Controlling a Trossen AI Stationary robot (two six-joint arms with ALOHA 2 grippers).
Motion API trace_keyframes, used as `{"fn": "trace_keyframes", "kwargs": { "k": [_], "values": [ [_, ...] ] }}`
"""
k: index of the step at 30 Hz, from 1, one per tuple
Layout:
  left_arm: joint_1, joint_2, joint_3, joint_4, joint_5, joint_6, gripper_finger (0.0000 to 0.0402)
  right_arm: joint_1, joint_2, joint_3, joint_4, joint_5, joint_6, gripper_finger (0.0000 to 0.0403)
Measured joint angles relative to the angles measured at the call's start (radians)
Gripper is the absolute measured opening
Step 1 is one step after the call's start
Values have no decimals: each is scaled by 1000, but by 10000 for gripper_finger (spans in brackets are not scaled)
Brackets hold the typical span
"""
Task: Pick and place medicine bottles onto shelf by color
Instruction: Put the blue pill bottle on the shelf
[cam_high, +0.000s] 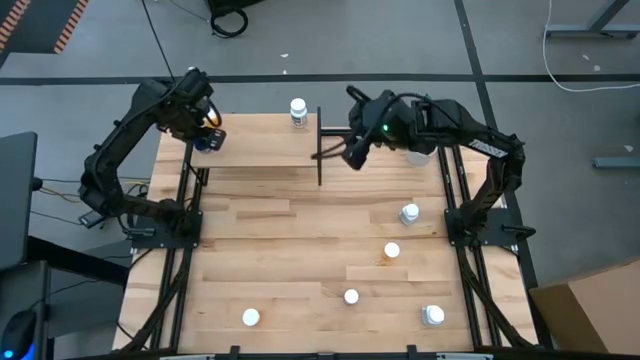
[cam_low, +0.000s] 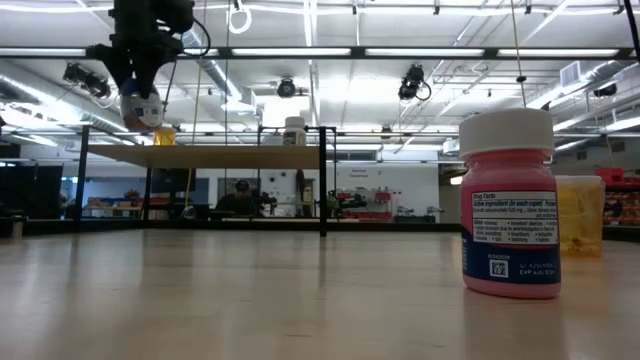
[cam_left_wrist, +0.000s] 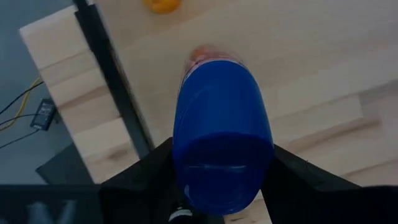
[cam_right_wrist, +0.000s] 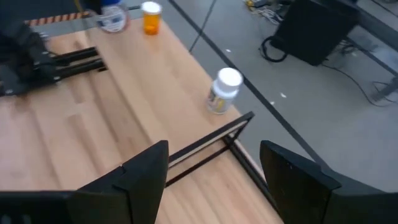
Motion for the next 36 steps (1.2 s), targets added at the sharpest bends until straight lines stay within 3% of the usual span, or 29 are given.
{"fn": "trace_keyframes", "kwargs": {
  "k": [14,23,36],
  "values": [
    [10,62,0,0,-5,6,200,-115,0,0,52,-74,-54,261],
    [10,123,0,2,-5,-151,199,-119,0,0,52,-108,-77,261],
    [11,122,0,1,32,-235,208,-118,0,0,51,-173,-86,261]
  ]
}}
